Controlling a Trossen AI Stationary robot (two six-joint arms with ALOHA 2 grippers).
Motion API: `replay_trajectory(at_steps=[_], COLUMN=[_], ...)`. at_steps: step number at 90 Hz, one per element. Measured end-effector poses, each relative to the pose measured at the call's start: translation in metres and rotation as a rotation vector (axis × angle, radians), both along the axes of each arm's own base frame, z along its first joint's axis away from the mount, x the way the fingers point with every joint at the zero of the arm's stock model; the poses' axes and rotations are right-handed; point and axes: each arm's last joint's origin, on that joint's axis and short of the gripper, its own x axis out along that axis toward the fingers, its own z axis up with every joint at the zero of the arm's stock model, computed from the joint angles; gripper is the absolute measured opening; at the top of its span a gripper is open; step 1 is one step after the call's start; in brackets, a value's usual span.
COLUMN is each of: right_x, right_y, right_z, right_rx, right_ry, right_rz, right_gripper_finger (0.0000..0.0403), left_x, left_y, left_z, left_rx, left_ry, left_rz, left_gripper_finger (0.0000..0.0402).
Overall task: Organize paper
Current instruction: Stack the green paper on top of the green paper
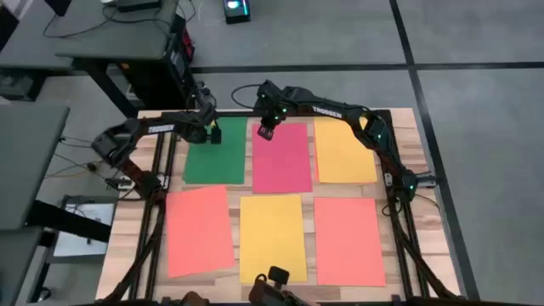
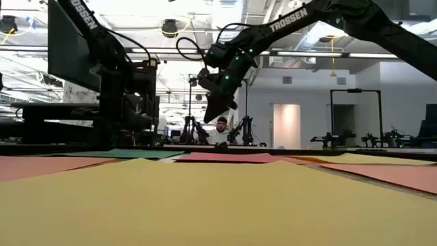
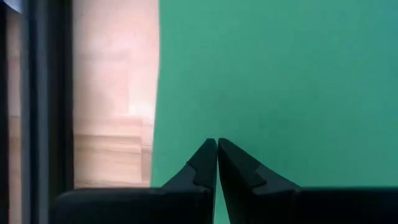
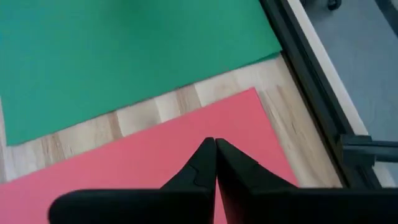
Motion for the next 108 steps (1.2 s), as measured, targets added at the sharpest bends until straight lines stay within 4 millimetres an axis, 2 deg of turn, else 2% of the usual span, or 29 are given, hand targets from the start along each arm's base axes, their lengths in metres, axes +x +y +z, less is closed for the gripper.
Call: replay_trajectory(at_steps=[13, 24, 46, 58, 67, 81, 92, 108], right_x=[0.0, 0.0, -0.002, 0.001, 0.008, 0.023, 0.023, 0.009], right_y=[0.001, 0.003, 0.009, 0.02, 0.036, 0.064, 0.081, 0.083], right_z=[0.0, 0.002, 0.008, 0.012, 0.014, 0.008, -0.004, -0.015], right_rx=[0.026, 0.072, 0.206, 0.259, 0.255, 0.244, 0.253, 0.268], right_ry=[-0.01, -0.039, -0.103, -0.118, -0.125, -0.146, -0.153, -0.176], right_rz=[0.028, 0.072, 0.169, 0.219, 0.261, 0.331, 0.347, 0.281], right_gripper_finger=[0.0, 0.0, 0.0, 0.0, 0.0, 0.0, 0.0, 0.0], left_x=[0.0, 0.01, 0.033, 0.034, 0.029, 0.021, 0.02, 0.017], left_y=[-0.002, -0.015, -0.068, -0.099, -0.113, -0.113, -0.103, -0.09], left_z=[0.009, 0.02, 0.052, 0.052, 0.047, 0.036, 0.026, 0.015], left_rx=[0.043, 0.046, 0.139, 0.125, 0.104, 0.048, 0.003, -0.044], left_ry=[-0.014, -0.029, -0.069, 0.0, 0.092, 0.184, 0.24, 0.292], left_rz=[-0.007, -0.154, -0.355, -0.359, -0.303, -0.173, -0.122, -0.099], left_gripper_finger=[0.0, 0.0, 0.0, 0.0, 0.0, 0.0, 0.0, 0.0])
